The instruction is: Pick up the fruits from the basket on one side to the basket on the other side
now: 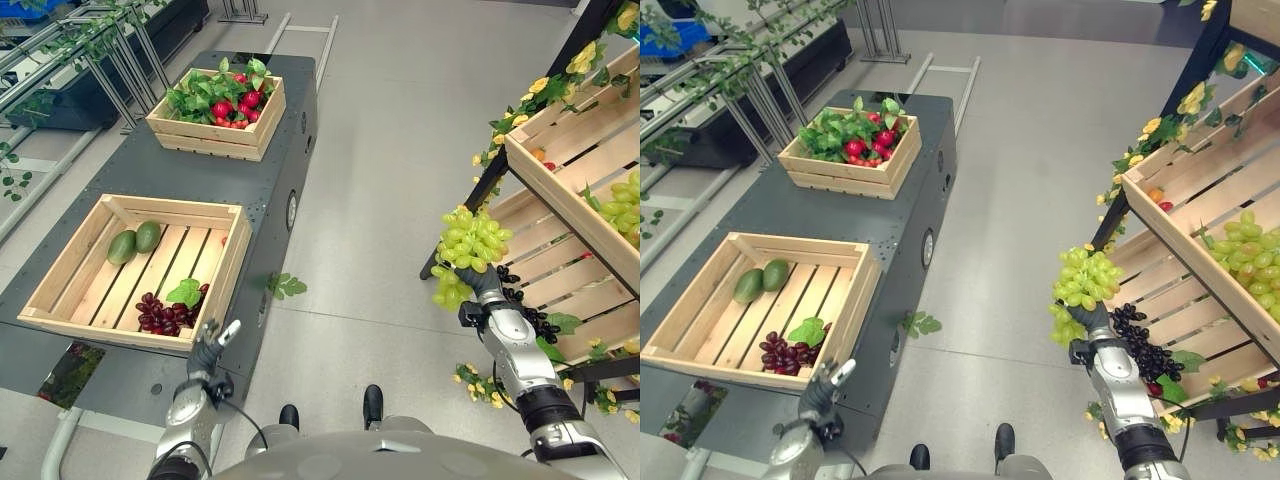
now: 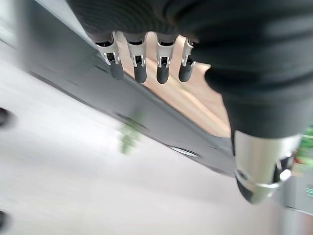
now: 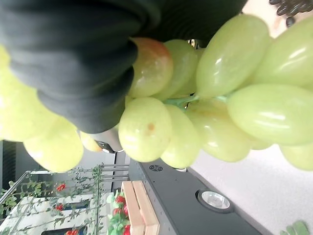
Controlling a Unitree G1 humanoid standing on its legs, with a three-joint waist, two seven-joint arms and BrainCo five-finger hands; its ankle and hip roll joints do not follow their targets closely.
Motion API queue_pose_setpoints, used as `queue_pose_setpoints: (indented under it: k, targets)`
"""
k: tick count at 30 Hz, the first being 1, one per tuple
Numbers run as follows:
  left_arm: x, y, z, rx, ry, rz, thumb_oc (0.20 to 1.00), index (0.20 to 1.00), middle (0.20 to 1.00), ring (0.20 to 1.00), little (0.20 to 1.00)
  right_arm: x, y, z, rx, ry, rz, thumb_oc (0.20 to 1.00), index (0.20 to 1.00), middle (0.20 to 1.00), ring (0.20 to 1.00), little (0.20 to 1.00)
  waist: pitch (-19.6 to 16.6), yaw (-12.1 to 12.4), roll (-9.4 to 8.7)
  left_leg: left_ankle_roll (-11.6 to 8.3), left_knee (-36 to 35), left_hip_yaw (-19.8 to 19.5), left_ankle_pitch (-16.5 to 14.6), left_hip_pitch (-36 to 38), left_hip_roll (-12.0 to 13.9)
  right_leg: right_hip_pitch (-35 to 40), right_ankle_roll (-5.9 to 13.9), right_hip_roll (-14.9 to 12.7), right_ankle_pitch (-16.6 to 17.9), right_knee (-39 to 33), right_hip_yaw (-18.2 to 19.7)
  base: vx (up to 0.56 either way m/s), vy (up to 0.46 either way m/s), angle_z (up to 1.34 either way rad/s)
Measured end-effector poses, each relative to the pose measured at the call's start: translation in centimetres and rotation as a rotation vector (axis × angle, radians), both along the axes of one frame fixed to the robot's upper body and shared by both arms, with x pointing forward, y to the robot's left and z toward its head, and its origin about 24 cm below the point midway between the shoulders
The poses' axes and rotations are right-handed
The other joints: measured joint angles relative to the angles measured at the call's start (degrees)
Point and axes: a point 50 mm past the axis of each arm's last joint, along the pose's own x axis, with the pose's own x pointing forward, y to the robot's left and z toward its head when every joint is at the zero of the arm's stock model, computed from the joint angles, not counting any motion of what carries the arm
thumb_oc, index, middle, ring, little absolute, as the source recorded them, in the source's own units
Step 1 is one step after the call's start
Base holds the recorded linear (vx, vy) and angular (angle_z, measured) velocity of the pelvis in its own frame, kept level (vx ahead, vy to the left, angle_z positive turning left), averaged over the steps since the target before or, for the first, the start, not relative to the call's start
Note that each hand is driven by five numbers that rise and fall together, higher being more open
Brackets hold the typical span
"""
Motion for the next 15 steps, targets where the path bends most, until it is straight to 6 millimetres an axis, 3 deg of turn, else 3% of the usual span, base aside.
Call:
queue_pose_setpoints:
  k: [4,6,11,15]
  targets:
    - [-3.8,-0.1,-1.7,0.021,0.191,-0.019,1.0,1.0,1.0,1.0,1.0,-0.3,-0.2,-0.1,-0.003,0.006,-0.005,0.2,0.2,0.2,0.2,0.2,-0.4,-0.3,-0.43,0.37,0.0,0.4,-0.3,0.4,-0.5,0.1,0.38,-0.4,0.0,0.0,0.5,0.0,0.04,-0.06]
    - [-3.9,-0.1,-1.8,0.026,0.21,-0.022,1.0,1.0,1.0,1.0,1.0,-0.6,-0.3,-0.4,-0.004,0.015,-0.008,0.2,0.2,0.2,0.2,0.2,-0.6,-0.3,-0.67,0.55,0.0,0.5,-0.4,0.4,-0.3,0.1,0.53,-0.6,0.0,0.0,0.5,0.0,0.025,0.01]
    - [-7.1,-0.1,-2.7,0.059,0.394,-0.087,1.0,1.0,1.0,1.0,1.0,-1.3,-0.2,-0.9,0.006,0.033,-0.015,0.2,0.2,0.2,0.2,0.2,-2.0,-0.4,-1.07,1.17,0.0,0.6,-0.7,0.6,-1.2,0.3,1.21,-1.1,-0.1,0.0,0.5,0.01,0.028,-0.01]
    - [-7.1,-0.7,-2.8,0.126,0.438,-0.275,1.0,1.0,1.0,1.0,1.0,-1.4,-0.2,-0.9,0.006,0.032,-0.015,0.2,0.2,0.2,0.2,0.2,-2.0,-0.2,-1.11,1.26,0.0,0.8,-0.7,1.5,-1.5,1.2,1.65,-1.5,-0.3,0.0,0.5,0.01,0.004,0.0]
